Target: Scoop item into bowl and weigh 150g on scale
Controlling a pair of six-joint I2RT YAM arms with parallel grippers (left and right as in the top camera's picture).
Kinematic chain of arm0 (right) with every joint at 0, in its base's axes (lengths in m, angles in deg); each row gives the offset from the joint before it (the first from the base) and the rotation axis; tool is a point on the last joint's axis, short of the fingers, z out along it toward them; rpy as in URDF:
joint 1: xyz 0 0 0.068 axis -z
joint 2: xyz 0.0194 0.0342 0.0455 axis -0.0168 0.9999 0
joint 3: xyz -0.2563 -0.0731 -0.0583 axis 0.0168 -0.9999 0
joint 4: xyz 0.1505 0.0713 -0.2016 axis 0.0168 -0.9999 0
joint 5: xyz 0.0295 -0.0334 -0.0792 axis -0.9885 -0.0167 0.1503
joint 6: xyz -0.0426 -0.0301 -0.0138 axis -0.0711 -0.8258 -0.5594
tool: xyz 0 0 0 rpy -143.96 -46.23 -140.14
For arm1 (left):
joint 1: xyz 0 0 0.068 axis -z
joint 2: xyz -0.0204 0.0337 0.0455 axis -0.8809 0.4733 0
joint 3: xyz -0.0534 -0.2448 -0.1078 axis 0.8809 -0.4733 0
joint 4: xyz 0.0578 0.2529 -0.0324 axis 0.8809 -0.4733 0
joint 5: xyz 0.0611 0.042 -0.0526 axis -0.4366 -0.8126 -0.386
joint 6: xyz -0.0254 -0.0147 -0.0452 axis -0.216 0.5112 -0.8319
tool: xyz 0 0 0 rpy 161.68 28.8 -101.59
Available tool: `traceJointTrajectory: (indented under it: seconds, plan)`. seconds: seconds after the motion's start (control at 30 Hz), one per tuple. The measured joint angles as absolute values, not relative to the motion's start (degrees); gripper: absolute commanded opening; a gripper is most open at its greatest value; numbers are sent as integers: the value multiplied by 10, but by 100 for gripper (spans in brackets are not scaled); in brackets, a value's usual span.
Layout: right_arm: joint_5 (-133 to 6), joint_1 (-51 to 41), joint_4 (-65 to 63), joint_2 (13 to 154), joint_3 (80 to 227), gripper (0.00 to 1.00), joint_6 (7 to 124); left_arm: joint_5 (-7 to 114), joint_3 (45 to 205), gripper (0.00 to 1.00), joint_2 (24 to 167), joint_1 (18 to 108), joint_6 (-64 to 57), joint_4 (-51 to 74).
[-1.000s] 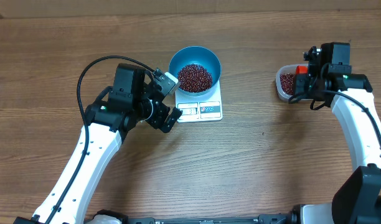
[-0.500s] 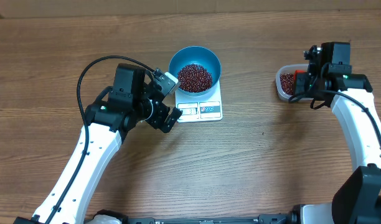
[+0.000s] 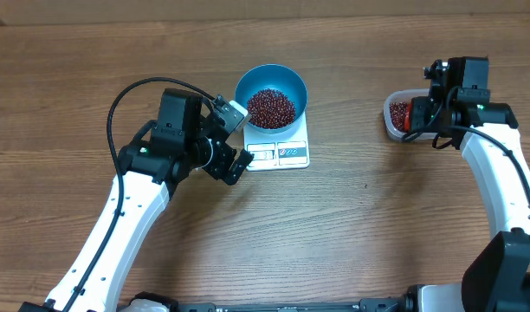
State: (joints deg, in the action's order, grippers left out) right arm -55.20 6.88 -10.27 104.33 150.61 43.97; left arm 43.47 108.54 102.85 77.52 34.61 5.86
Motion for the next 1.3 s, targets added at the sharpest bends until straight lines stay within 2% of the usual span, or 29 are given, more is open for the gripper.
traceJointTrajectory:
  seconds: [0.33, 0.7, 1.3]
  plan:
    - [-543, 69, -102, 1043, 1506, 4, 441, 435, 1085, 100, 1029, 775, 346, 59]
    - [-465, 69, -102, 1043, 1506, 4, 441, 435, 1085, 100, 1029, 775, 346, 59]
    - [-431, 69, -76, 1093, 1506, 4, 381, 435, 1085, 100, 1029, 775, 346, 59]
